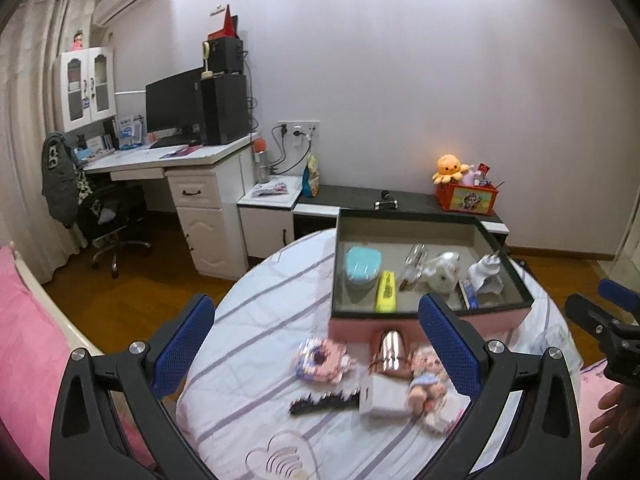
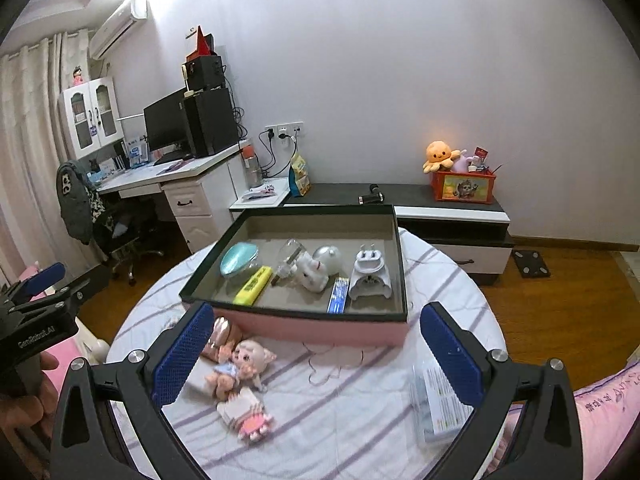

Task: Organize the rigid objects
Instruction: 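Withdraw both open tools from the pink box toward the bed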

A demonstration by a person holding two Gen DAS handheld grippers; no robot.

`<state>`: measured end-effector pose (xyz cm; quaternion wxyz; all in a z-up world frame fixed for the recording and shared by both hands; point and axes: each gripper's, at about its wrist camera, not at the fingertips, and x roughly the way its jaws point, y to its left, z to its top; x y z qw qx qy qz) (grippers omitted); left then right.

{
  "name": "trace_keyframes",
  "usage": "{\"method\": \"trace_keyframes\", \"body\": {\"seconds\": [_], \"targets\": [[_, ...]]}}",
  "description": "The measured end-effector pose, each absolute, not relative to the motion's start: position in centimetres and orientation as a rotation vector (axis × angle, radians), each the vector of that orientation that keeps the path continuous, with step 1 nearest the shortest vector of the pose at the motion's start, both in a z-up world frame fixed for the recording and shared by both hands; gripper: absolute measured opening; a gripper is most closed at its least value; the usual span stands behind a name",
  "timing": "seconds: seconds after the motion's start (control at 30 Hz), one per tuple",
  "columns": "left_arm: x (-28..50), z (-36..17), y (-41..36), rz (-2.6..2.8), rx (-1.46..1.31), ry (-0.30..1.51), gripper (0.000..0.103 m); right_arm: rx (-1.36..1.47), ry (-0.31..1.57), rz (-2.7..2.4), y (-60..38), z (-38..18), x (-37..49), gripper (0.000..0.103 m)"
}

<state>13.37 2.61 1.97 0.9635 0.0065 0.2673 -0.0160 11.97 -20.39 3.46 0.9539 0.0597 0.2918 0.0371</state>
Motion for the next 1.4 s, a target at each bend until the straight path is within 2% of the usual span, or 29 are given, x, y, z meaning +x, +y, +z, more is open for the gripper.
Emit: {"method": "trace_keyframes", "body": {"seconds": [0.33, 0.83, 1.4], "targets": [[10.6, -1.9, 3.2, -0.012, -0.01, 0.614, 0.103, 0.141, 0.659, 0.103, -19.9, 0.7, 10.1, 0.103], [9.2, -1.9, 3.6, 0.007, 0.025, 0.584, 0.103, 0.124, 0.659, 0.11, -19.7, 0.8, 9.6, 0.103], [14.7, -10.7, 3.6, -0.08, 0.102, 0.852, 0.103, 0.011, 0.923, 0.254, -15.7, -6.5, 12.5, 0.103]]}}
